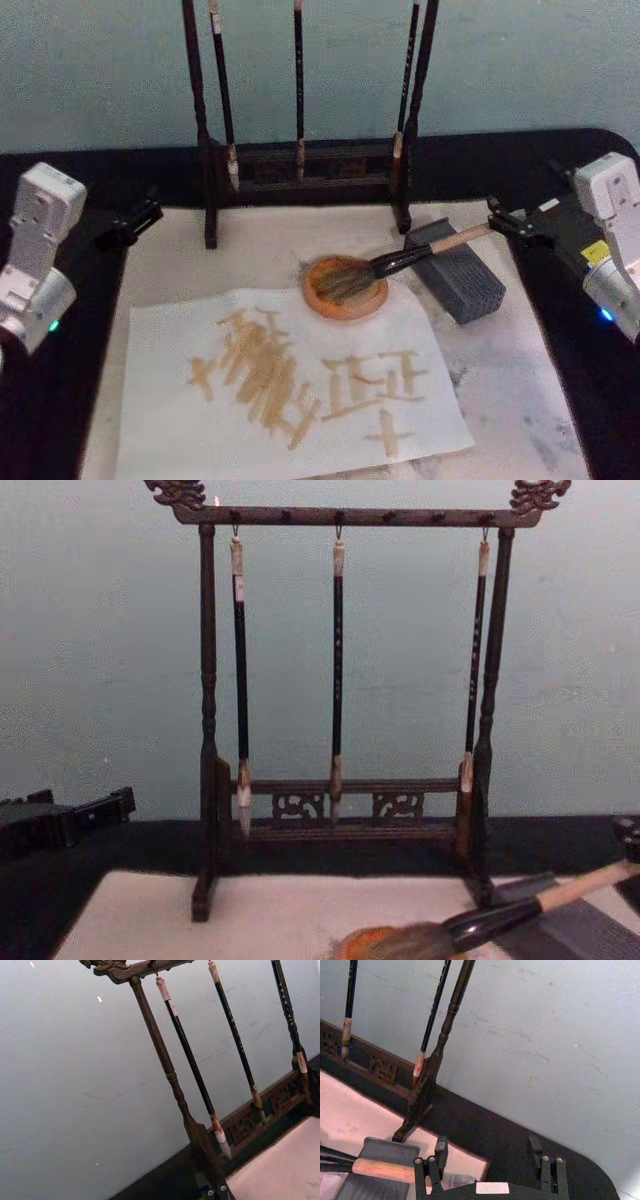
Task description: Pick up the brush from the inkstone, write on the paper, then place the brush back to its original position.
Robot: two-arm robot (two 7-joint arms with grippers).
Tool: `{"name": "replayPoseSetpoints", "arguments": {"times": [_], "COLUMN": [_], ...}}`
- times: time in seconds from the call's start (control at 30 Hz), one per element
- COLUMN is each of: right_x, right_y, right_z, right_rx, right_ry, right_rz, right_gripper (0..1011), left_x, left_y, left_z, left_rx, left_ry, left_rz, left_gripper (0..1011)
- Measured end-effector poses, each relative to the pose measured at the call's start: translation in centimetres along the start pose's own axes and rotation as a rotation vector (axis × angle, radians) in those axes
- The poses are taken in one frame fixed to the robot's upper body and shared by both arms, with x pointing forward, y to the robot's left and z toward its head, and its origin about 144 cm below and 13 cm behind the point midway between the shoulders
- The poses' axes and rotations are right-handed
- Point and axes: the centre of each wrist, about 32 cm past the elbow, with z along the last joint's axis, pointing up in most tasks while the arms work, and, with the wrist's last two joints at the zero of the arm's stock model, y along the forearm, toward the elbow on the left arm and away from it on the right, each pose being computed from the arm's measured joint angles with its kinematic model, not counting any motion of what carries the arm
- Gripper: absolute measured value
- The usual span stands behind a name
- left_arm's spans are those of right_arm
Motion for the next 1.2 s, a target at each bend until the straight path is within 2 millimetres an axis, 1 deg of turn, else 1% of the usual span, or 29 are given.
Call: {"name": "replayPoseSetpoints", "arguments": {"times": [1.07, 1.2], "right_x": [0.00, 0.20], "right_y": [0.00, -0.10], "right_z": [0.00, -0.04], "right_rx": [0.000, 0.003], "right_ry": [0.000, 0.028], "right_rz": [0.000, 0.013], "right_gripper": [1008, 1008], "left_x": [0.00, 0.00], "left_y": [0.00, 0.00], "left_z": [0.00, 0.00], "left_rx": [0.000, 0.000], "left_ry": [0.000, 0.000], "left_rz": [0.000, 0.000], "left_gripper": [1002, 1000]}}
